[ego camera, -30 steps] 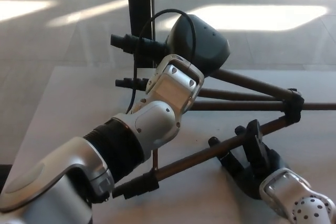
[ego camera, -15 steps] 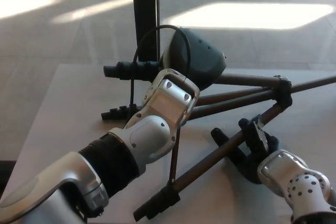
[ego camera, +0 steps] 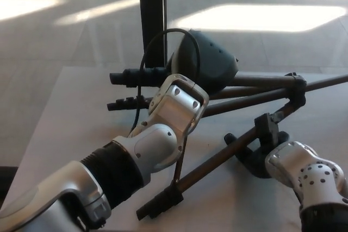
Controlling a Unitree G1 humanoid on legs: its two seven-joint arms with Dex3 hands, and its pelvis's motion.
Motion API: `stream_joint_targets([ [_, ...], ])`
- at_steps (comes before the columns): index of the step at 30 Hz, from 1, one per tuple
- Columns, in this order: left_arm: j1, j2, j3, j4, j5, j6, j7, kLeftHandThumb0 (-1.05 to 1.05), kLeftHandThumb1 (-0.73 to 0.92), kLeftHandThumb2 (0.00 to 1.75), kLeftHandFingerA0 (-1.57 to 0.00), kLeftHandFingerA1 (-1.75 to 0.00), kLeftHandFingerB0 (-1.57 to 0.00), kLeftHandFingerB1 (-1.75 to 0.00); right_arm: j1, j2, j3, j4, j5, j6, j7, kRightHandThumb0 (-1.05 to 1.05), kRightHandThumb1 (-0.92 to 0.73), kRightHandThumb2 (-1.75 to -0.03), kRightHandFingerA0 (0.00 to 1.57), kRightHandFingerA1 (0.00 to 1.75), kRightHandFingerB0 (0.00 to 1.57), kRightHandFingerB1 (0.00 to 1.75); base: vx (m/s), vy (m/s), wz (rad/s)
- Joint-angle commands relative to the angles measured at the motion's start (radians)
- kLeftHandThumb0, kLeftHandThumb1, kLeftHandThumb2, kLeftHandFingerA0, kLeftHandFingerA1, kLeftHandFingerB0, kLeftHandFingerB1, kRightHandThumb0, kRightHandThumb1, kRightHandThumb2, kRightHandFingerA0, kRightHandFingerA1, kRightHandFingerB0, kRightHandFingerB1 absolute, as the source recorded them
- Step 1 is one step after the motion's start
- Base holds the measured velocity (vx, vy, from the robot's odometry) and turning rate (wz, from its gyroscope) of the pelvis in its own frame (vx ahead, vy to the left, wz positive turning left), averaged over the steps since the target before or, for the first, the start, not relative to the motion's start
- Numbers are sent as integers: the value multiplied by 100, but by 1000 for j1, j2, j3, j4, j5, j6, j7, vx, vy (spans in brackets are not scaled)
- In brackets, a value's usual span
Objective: Use both hands of the robot to pick up the tripod lying in the middle of the desk and make it stand upright on the desk
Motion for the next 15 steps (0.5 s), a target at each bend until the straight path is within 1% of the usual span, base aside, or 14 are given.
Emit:
stream_joint_targets([
  [1,5,28,-19,-17,10,-77,-61,-31,57,64,-94,-142,-80,-93,-19,-46,58,52,-170,-80,-10,-46,-62,-83,93,128,81,131,0,0,0],
  [2,4,28,-16,-17,7,-76,-61,-31,57,64,-94,-142,-80,-93,-16,-53,78,60,-202,-96,-3,-46,-62,-83,93,128,81,131,0,0,0],
  [3,-4,28,-8,-9,3,-81,-45,-38,64,64,-95,-141,-82,-107,-56,-52,67,95,-210,-80,-79,-48,-68,-74,114,143,96,137,0,0,0],
  [4,-5,28,-7,-9,2,-81,-43,-38,64,64,-95,-141,-82,-107,-61,-51,65,102,-212,-80,-87,-48,-68,-74,114,143,96,137,0,0,0],
  [5,-12,28,-5,-6,3,-83,-43,-38,63,63,-95,-140,-81,-111,-87,-65,46,159,-200,-92,-70,-41,-71,-77,106,166,76,142,0,0,0],
  [6,-12,27,-5,-7,9,-78,-25,-43,62,65,-95,-159,-82,-121,-116,-97,69,243,-236,-93,-53,-42,-78,-71,88,171,69,140,0,0,0],
  [7,-11,27,-6,-4,11,-79,-15,-45,45,93,-123,-136,-90,-111,-110,-94,77,219,-243,-72,-66,-44,-73,-73,85,165,61,139,0,0,0],
  [8,-11,27,-6,-4,11,-79,-14,-45,45,93,-123,-136,-90,-111,-113,-94,77,225,-244,-74,-66,-44,-73,-73,85,165,61,139,0,0,0],
  [9,1,24,-9,-9,24,-58,-10,-48,47,94,-124,-137,-90,-111,-98,-93,76,184,-226,-33,-57,-39,-63,-82,112,159,88,145,0,0,0],
  [10,7,23,-11,-12,30,-49,-8,-48,47,94,-124,-137,-90,-111,-93,-93,75,168,-220,-16,-53,-39,-63,-82,112,159,88,145,0,0,0],
  [11,9,21,-10,-10,30,-47,-9,-49,49,95,-124,-138,-90,-112,-88,-97,78,161,-221,-14,-33,-45,-71,-68,106,174,77,155,0,0,0],
  [12,9,19,-9,-8,30,-43,-19,-48,51,97,-122,-136,-87,-110,-83,-100,71,155,-212,-13,-15,-43,-74,-63,105,175,71,159,0,0,0],
  [13,7,22,-6,-10,23,-53,-34,-42,66,68,-93,-155,-83,-115,-79,-109,65,161,-204,-3,8,-41,-76,-61,98,175,65,174,0,0,0],
  [15,6,29,-1,-13,12,-73,-36,-42,66,68,-93,-155,-83,-115,-81,-122,71,178,-216,13,24,-41,-76,-61,98,175,65,174,0,0,0],
])
